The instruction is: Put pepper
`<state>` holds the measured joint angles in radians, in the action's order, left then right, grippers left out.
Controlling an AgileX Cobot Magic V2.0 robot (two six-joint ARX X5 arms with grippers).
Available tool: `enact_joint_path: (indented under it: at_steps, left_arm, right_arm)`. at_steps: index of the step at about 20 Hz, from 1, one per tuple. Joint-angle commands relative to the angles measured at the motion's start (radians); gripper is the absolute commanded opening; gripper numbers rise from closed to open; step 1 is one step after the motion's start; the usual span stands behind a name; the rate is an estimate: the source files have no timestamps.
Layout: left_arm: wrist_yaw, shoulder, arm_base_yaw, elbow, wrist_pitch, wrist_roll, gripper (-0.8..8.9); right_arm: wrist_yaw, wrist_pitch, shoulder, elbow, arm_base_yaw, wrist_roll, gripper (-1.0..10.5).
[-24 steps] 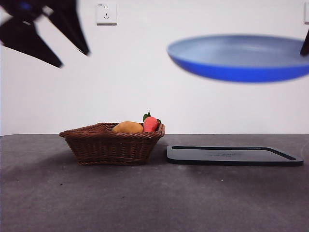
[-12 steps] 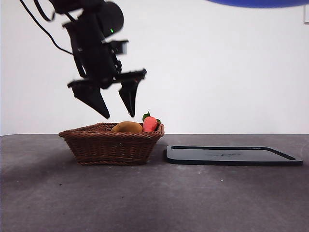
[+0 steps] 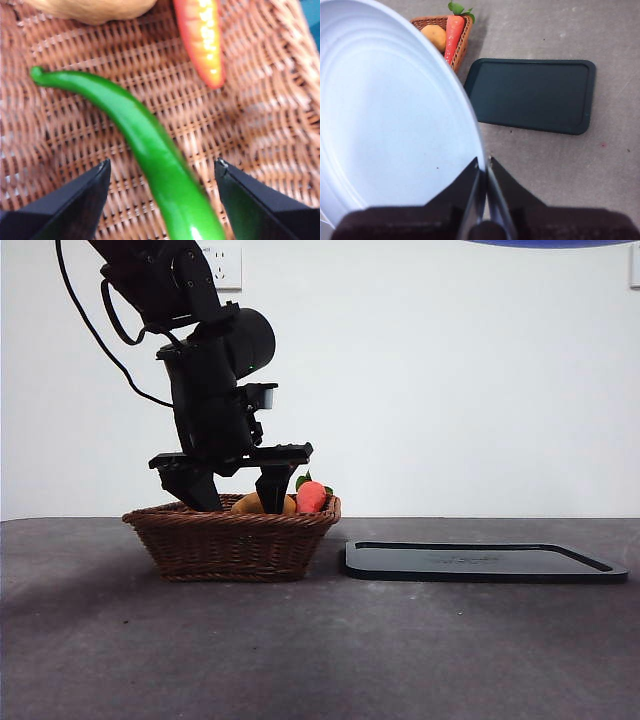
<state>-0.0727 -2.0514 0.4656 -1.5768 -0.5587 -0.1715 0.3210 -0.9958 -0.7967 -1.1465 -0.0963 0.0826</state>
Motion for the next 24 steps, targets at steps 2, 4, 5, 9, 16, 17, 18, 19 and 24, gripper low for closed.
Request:
enact_joint_path:
  at_steps: [2, 4, 5, 9, 16, 17, 18, 19, 24]
  left_arm:
    - [-0.003, -0.048, 0.007, -0.019, -0.017, -0.021, 3.61]
    - [-0.005, -0.059, 0.013, -0.019, -0.024, -0.021, 3.61]
    - [-0.006, -0.059, 0.017, -0.019, -0.025, -0.024, 3.61]
    - [-0.005, -0.059, 0.020, -0.019, -0.027, -0.035, 3.11]
    - [-0.005, -0.041, 0.019, -0.019, -0.057, -0.042, 1.37]
    - [-0.005, -0.031, 0.016, -0.019, -0.063, -0.042, 1.37]
    - [-0.005, -0.023, 0.016, -0.020, -0.064, -0.042, 1.37]
    - [-0.006, -0.011, 0.016, -0.020, -0.067, -0.042, 1.37]
    - [-0.004, 0.072, 0.012, -0.021, -0.094, -0.042, 1.36]
  right_arm:
    - [0.002, 0.016, -0.003, -0.022, -0.001, 0.006, 0.1]
    - [0.002, 0.018, -0.003, -0.022, -0.001, 0.005, 0.1]
    - [0.002, 0.018, -0.003, -0.022, -0.001, 0.002, 0.1]
    - [0.002, 0.018, -0.003, -0.022, -0.001, 0.002, 0.1]
    - [0.002, 0.018, -0.023, -0.022, -0.001, -0.002, 0.1]
    - [0.002, 0.018, -0.028, -0.022, -0.001, -0.003, 0.1]
    - [0.002, 0.018, -0.035, -0.022, -0.001, -0.005, 0.1]
    - [0.002, 0.018, -0.043, -0.022, -0.001, -0.005, 0.1]
    - [0.002, 0.018, -0.102, -0.022, -0.001, -0.005, 0.1]
